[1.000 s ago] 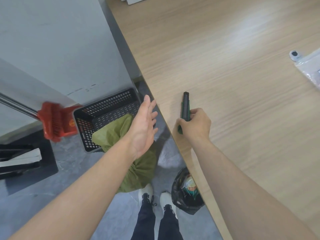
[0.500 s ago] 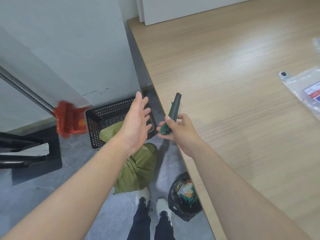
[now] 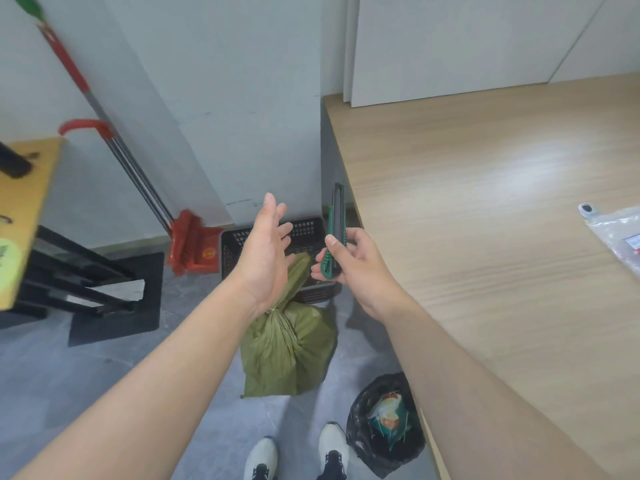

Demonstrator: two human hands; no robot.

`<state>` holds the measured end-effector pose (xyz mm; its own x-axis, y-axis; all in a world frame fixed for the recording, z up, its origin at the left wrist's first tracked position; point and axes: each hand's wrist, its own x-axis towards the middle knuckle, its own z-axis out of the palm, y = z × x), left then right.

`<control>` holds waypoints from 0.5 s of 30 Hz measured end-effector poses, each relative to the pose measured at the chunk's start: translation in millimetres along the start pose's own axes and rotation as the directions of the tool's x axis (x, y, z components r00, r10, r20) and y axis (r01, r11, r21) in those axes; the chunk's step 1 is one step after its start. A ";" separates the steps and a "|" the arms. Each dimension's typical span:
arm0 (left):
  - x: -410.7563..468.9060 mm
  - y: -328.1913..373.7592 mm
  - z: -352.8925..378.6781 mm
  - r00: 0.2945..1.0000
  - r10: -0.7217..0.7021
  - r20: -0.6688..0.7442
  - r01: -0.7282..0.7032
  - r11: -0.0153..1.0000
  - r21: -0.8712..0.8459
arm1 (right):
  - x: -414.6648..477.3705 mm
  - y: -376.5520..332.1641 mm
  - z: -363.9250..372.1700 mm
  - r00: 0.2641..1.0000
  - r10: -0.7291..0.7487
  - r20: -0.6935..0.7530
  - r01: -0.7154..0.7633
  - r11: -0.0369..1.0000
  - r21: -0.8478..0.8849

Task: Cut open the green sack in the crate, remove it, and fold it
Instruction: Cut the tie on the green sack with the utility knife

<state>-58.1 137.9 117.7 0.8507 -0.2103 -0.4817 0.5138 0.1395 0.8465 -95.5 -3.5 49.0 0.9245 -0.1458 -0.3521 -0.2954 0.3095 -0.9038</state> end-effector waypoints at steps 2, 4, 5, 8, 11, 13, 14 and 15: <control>-4.5 4.1 -15.9 1.000 0.015 -0.019 -0.015 1.000 -0.004 | -2.5 0.2 14.9 1.000 -0.004 0.001 0.004 1.000 0.002; -7.5 7.2 -33.4 0.999 0.020 -0.031 -0.020 1.000 -0.001 | -4.6 2.2 30.6 1.000 -0.008 -0.012 0.008 1.000 0.015; -8.6 8.4 -42.6 0.999 0.020 -0.036 -0.020 1.000 0.000 | -5.6 3.8 39.1 1.000 -0.011 -0.021 0.011 1.000 0.012; -8.7 11.7 -72.5 0.999 0.015 -0.037 -0.015 1.000 -0.001 | -8.6 10.8 65.8 0.997 -0.023 -0.070 0.022 1.000 -0.014; -5.5 14.9 -105.1 1.000 0.001 -0.001 -0.001 1.000 0.002 | -12.6 19.3 94.8 0.990 -0.037 -0.137 0.034 0.999 -0.026; -2.7 17.0 -127.5 0.999 -0.011 0.040 0.011 1.000 0.012 | -17.5 25.1 113.8 0.982 -0.053 -0.180 0.047 0.998 -0.036; -1.7 18.6 -138.9 0.998 -0.021 0.063 0.020 1.000 0.019 | -21.1 28.5 123.4 0.976 -0.059 -0.208 0.051 0.998 -0.045; -0.8 20.1 -150.2 0.996 -0.030 0.086 0.027 0.999 0.026 | -24.8 32.3 133.7 0.969 -0.066 -0.237 0.054 0.997 -0.055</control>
<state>-31.8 286.2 101.1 0.8225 -0.2965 -0.4853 0.5338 0.1084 0.8386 -95.8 135.7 61.0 0.8587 -0.3841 -0.3392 -0.2575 0.2490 -0.9337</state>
